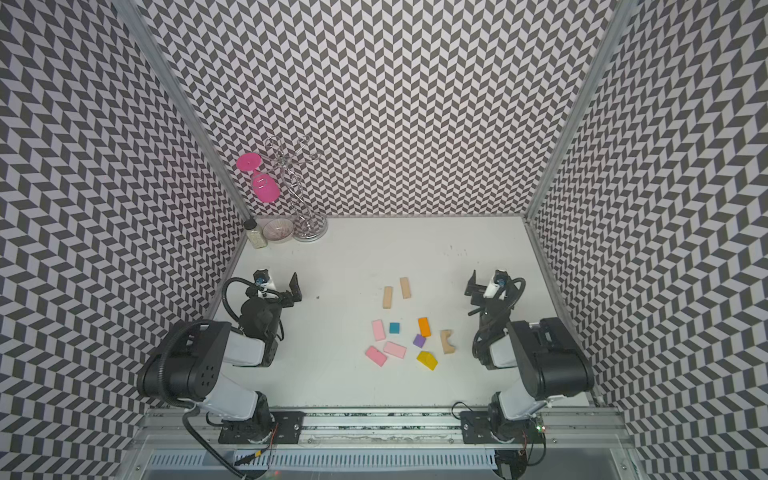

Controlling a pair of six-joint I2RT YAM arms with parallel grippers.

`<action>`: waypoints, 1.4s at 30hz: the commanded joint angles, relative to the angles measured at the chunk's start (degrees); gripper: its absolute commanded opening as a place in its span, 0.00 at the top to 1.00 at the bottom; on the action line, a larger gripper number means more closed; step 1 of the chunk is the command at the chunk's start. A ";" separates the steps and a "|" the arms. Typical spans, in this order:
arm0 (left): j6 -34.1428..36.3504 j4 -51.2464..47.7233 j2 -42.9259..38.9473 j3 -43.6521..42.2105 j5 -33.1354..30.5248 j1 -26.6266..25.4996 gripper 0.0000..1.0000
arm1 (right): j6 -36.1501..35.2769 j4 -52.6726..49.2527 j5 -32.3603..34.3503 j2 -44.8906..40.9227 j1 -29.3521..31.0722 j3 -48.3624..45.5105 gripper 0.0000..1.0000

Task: Build the wood block tower
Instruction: 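Raise both arms from the rest pose and open both grippers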

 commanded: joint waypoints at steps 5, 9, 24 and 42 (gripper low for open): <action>0.26 0.68 -0.29 1.01 -0.25 -0.11 0.00 | 0.36 3.89 0.61 0.36 0.15 -0.30 0.01; 0.26 0.73 -0.27 1.00 -0.24 -0.11 0.00 | 0.33 3.88 0.64 0.35 0.21 -0.29 0.00; 0.23 0.68 -0.32 1.00 -0.24 -0.11 0.00 | 0.37 3.89 0.64 0.36 0.17 -0.27 0.01; -25.91 -39.75 -45.77 5.09 0.28 -6.70 0.00 | 15.77 -28.80 -0.71 -32.38 9.52 3.14 0.01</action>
